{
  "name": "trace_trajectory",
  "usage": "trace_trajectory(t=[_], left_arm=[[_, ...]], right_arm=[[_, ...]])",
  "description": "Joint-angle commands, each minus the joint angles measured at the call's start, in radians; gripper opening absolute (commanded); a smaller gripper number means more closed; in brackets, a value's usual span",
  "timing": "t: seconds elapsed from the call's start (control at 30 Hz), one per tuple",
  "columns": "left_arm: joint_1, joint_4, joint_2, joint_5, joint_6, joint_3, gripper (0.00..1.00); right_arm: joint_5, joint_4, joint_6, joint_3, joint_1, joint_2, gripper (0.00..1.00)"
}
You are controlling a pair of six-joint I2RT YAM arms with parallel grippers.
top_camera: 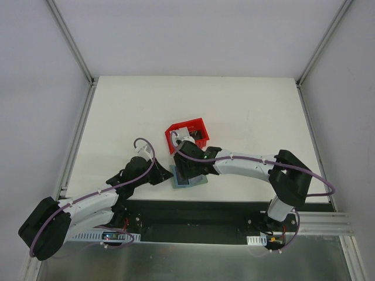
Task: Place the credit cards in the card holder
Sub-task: Insert the credit card into the card holder.
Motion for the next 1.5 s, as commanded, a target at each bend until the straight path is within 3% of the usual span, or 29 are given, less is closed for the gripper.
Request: trace_trajectory(t=[0.0, 0.63, 1.47], left_arm=[[-0.004, 0.007, -0.003, -0.014, 0.001, -0.007, 0.0], [-0.004, 0.018, 0.0, -0.014, -0.005, -0.014, 0.0], [-0.004, -0.004, -0.026, -0.023, -0.002, -0.022, 0.0]], right_arm=[[-0.054, 0.046, -0.01, 0.047, 0.007, 0.027, 0.57], [-0.083, 0.067, -0.002, 0.063, 0.016, 0.076, 0.59], [0.071, -0.074, -0.035, 0.078, 0.018, 0.035, 0.57]])
